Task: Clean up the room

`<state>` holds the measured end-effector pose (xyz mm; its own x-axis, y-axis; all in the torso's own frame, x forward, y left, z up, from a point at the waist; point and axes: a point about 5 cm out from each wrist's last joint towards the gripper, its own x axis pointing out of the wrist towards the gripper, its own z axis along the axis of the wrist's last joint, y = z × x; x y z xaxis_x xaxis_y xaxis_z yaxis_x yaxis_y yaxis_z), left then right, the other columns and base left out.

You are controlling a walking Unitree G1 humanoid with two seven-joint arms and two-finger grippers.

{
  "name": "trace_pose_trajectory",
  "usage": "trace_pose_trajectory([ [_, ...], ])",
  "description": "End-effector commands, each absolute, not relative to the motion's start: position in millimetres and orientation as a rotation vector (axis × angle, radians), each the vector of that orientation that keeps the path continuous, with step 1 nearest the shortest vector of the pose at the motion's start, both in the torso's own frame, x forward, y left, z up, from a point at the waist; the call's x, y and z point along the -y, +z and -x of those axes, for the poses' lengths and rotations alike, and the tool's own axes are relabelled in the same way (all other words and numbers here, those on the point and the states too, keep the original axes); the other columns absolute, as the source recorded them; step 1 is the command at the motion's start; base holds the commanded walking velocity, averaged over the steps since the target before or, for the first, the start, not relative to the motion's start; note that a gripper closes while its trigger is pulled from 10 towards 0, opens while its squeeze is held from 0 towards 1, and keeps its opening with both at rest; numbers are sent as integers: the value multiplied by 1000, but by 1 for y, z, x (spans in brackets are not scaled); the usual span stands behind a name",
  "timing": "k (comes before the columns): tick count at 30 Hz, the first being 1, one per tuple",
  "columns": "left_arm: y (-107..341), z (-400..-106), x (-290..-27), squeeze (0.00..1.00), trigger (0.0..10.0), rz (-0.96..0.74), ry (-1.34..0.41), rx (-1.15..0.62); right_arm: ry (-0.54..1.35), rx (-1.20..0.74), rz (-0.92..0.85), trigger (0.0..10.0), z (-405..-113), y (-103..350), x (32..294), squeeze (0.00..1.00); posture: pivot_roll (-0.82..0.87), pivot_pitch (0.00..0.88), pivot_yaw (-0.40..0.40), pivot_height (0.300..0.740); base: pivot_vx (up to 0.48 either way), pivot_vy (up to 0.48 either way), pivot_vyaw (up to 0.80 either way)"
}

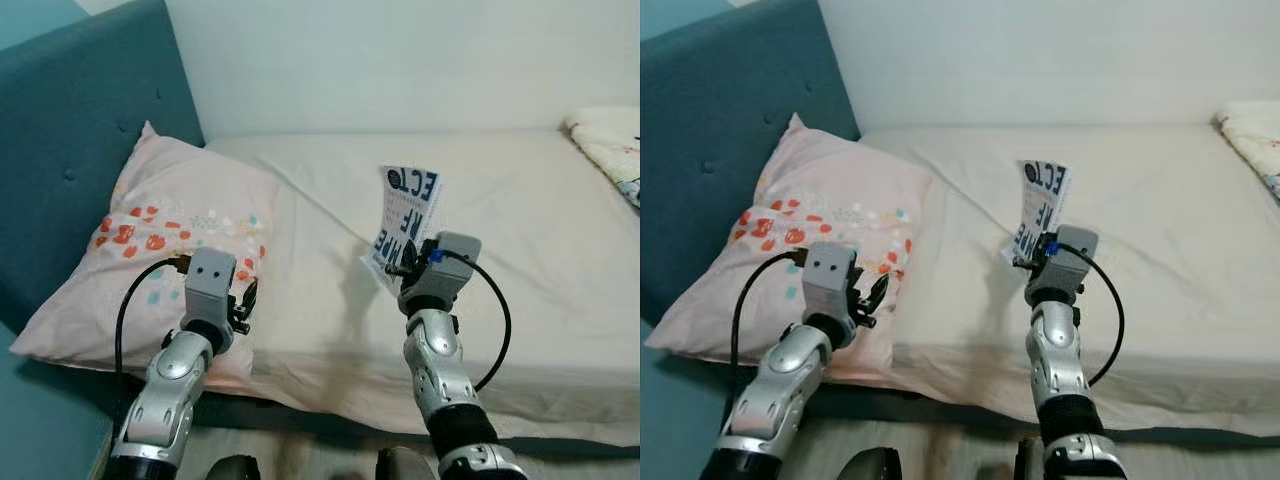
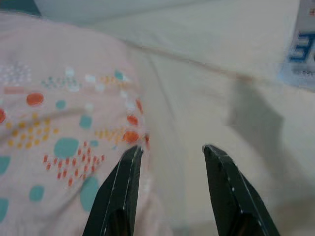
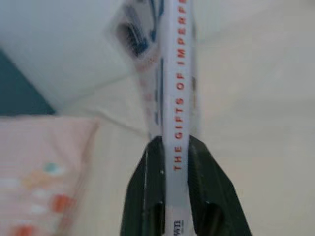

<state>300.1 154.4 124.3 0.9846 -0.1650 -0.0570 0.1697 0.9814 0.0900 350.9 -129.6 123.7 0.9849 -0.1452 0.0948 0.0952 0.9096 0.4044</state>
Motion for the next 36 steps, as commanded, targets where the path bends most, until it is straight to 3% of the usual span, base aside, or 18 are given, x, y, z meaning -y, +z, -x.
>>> trace_pose_trajectory([
  [1, 125, -298, -161, 0, 10000, -110, -157, -58, -63, 104, -602, 10000, -356, 125, 114, 0, 87, 113, 12, 609, 0, 0, 0],
  [4, 126, -297, -163, 0, 10000, -114, -152, -60, 12, 61, -953, 10000, -359, 125, 94, 0, 92, 119, 8, 609, 0, 0, 0],
  [9, 127, -295, -163, 0, 10000, -116, -152, -60, 12, 43, -1040, 10000, -359, 122, 85, 0, 97, 125, 8, 609, 0, 0, 0],
  [13, 128, -293, -163, 0, 10000, -124, -174, -61, 144, 11, -1154, 10000, -356, 114, 64, 0, 106, 143, 9, 609, 0, 0, 0],
  [22, 132, -290, -163, 0, 10000, -116, -202, -56, 201, 0, -1185, 10000, -354, 111, 51, 0, 121, 158, 3, 609, 0, 0, 0],
  [36, 132, -289, -163, 0, 10000, -114, -200, -63, 213, 51, -1195, 10000, -357, 116, 54, 0, 123, 168, 4, 609, 0, 0, 0],
])
